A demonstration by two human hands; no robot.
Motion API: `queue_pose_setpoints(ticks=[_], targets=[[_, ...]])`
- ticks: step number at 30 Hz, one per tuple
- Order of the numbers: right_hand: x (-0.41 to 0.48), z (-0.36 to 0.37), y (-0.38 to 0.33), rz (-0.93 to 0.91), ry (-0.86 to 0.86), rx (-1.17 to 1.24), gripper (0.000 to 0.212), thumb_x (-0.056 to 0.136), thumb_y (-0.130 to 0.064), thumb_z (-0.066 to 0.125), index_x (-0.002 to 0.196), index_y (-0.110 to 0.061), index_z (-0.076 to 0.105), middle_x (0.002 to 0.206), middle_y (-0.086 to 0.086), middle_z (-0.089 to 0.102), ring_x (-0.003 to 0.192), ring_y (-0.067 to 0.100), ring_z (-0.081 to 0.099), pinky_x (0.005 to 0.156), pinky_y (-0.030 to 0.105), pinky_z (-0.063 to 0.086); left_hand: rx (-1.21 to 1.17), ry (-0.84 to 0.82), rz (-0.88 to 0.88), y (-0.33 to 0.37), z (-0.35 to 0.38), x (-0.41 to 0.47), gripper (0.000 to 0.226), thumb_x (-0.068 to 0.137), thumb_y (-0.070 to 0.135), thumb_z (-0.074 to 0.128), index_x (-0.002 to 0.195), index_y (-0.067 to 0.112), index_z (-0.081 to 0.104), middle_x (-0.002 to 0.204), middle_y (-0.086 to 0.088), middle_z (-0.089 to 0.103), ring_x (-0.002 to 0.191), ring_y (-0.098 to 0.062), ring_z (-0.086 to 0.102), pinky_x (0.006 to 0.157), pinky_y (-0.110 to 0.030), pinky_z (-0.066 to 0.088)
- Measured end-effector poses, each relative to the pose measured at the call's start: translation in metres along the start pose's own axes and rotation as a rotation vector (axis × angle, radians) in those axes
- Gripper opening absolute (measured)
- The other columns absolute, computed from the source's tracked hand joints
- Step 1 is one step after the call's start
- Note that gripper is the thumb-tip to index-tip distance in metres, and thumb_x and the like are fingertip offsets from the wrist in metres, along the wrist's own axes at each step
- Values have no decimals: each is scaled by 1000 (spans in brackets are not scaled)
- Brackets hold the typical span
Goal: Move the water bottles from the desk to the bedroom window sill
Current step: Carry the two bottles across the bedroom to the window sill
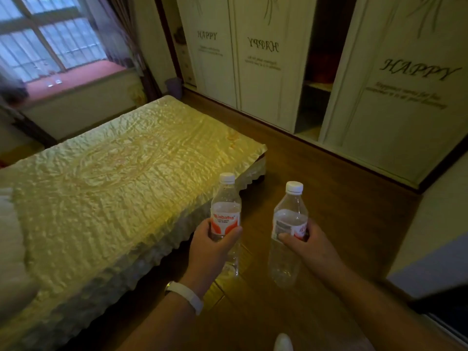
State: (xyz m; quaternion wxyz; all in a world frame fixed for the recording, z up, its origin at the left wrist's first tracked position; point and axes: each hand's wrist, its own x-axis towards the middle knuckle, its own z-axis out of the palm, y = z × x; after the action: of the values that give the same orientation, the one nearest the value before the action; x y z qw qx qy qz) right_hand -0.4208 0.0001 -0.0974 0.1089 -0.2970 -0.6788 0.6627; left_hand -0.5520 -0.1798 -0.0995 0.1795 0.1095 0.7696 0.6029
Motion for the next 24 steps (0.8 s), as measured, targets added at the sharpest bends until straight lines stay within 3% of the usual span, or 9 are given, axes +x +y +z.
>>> queue_pose_setpoints(ticks=[5, 8, 11, 20, 24], targets=[[60, -47, -24, -16, 37, 36, 40, 88, -17, 70, 119, -30, 48, 105, -14, 60, 92, 5, 61, 55, 13, 52, -1, -25, 48, 32, 49, 49, 21, 80, 25, 80, 96, 21, 66, 92, 0, 73, 81, -13, 71, 64, -22, 57], [88, -63, -31, -27, 50, 32, 42, 87, -16, 70, 122, -27, 49, 107, -12, 61, 94, 5, 62, 57, 11, 52, -4, -40, 57, 44, 70, 78, 21, 79, 23, 81, 94, 20, 67, 89, 0, 74, 80, -15, 72, 63, -23, 57], [117, -74, -31, -13, 63, 9, 41, 87, -18, 70, 121, -27, 49, 109, -10, 61, 94, 5, 62, 58, 11, 52, -11, -65, 48, 49, 89, 109, 21, 80, 22, 81, 93, 26, 66, 89, 5, 73, 76, -5, 71, 60, -17, 55], [244, -94, -31, 94, 190, -34, 52, 84, -25, 74, 130, -20, 51, 118, -2, 64, 101, 9, 64, 67, 19, 54, 10, -188, 6, 41, 144, 251, 24, 79, 21, 81, 99, 17, 69, 90, -2, 74, 79, -12, 72, 59, -19, 53], [312, -102, -47, 124, 258, -80, 53, 85, -26, 73, 132, -20, 49, 121, -3, 62, 98, 4, 62, 65, 16, 51, 0, -257, 6, 54, 167, 333, 20, 80, 19, 81, 95, 20, 67, 88, 1, 73, 73, -1, 70, 57, -13, 51]])
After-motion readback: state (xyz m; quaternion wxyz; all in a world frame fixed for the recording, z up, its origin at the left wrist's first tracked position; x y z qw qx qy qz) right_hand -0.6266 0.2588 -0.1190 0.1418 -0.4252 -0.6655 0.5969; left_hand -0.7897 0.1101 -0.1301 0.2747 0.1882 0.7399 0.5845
